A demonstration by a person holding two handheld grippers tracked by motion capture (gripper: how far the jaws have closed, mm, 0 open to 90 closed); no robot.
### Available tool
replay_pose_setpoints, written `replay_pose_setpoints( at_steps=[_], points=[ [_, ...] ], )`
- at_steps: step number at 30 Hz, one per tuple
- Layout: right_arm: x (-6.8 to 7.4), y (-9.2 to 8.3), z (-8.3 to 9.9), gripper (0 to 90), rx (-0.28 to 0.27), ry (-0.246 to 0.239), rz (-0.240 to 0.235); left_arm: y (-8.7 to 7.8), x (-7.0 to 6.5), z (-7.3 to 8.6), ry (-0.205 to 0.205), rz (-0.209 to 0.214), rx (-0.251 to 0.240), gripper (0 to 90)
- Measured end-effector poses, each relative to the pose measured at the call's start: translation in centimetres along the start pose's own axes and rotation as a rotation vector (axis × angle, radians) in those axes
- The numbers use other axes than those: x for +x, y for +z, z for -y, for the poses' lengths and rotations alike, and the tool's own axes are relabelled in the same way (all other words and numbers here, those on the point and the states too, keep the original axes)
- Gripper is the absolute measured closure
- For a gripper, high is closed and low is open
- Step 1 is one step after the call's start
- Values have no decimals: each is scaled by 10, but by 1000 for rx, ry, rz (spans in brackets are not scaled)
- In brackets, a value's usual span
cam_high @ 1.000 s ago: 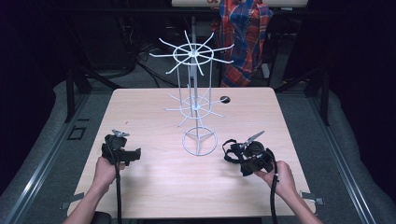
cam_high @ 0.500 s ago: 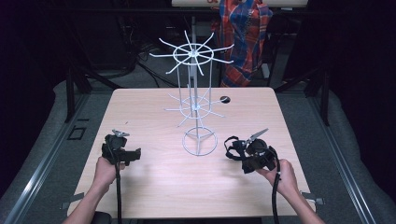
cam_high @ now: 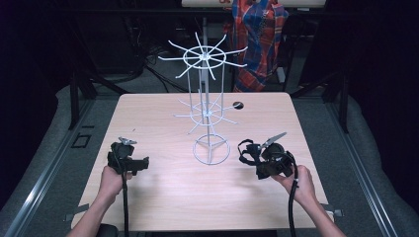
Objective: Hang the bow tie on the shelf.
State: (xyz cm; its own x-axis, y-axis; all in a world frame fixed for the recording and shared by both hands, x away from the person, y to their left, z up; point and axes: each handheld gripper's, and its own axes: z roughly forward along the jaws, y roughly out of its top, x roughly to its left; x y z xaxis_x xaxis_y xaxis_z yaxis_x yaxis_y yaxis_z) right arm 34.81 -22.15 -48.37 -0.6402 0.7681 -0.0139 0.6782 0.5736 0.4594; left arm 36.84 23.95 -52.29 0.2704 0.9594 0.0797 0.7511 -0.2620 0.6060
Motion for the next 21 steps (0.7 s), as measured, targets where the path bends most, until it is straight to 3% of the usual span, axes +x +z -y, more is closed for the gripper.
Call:
replay_pose_setpoints(
  at_steps=[21],
  points=[
    [-6,-17,-11,776,-86,22,4,0,0,0,-1,-3,2,157]
  ],
)
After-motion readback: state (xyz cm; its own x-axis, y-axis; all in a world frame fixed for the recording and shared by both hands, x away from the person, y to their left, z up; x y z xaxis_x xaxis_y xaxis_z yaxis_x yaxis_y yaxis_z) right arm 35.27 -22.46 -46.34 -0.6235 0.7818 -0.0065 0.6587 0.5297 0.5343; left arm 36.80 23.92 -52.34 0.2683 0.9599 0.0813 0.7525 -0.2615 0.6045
